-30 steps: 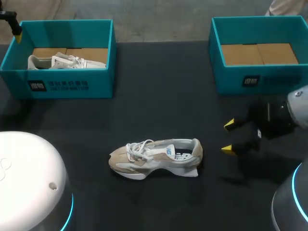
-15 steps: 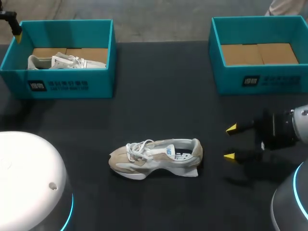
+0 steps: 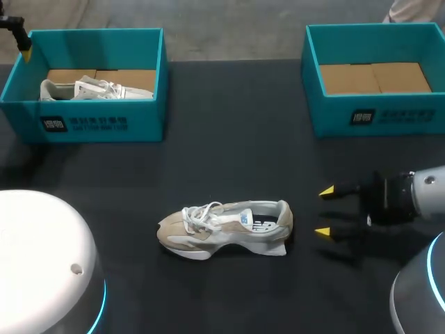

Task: Take the shoe out of the shoebox, open the shoe tongue, remove and reinsert the insole, then place the shoe into the shoebox

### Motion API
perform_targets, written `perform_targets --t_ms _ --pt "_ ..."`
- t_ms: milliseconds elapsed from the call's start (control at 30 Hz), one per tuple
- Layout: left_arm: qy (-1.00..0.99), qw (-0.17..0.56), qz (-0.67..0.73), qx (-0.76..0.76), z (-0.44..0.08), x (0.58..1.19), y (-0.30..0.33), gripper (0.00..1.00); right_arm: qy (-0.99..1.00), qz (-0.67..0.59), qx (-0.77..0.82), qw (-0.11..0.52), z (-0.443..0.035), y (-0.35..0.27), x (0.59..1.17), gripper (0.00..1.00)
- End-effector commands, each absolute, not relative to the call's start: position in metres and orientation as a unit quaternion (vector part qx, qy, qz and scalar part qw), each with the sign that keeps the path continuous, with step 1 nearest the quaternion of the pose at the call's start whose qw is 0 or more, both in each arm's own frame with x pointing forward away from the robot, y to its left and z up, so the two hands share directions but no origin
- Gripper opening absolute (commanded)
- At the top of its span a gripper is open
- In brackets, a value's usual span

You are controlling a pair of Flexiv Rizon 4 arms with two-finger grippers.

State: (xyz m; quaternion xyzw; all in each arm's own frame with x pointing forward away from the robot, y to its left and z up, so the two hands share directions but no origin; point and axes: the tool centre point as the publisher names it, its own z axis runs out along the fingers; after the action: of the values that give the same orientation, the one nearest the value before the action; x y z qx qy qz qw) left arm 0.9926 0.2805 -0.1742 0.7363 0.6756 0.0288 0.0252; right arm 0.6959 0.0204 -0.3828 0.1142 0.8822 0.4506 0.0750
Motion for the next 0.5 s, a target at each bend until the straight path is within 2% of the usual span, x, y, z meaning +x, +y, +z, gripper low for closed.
perform_targets --t_ms 33,200,500 --pt "0.676 0.024 0.03 0.736 -0.174 0.991 0.28 1.0 0.883 0.449 0.115 0.075 -0.382 0.022 0.696 1.0" --pt "0.676 0.024 0.03 0.736 -0.174 0.991 0.28 1.0 0.885 0.446 0.108 0.08 -0.383 0.028 0.695 1.0" --pt "0.676 0.024 0.03 0.736 -0.174 0.991 0.28 1.0 0.868 0.483 0.104 0.051 -0.423 0.038 0.691 1.0"
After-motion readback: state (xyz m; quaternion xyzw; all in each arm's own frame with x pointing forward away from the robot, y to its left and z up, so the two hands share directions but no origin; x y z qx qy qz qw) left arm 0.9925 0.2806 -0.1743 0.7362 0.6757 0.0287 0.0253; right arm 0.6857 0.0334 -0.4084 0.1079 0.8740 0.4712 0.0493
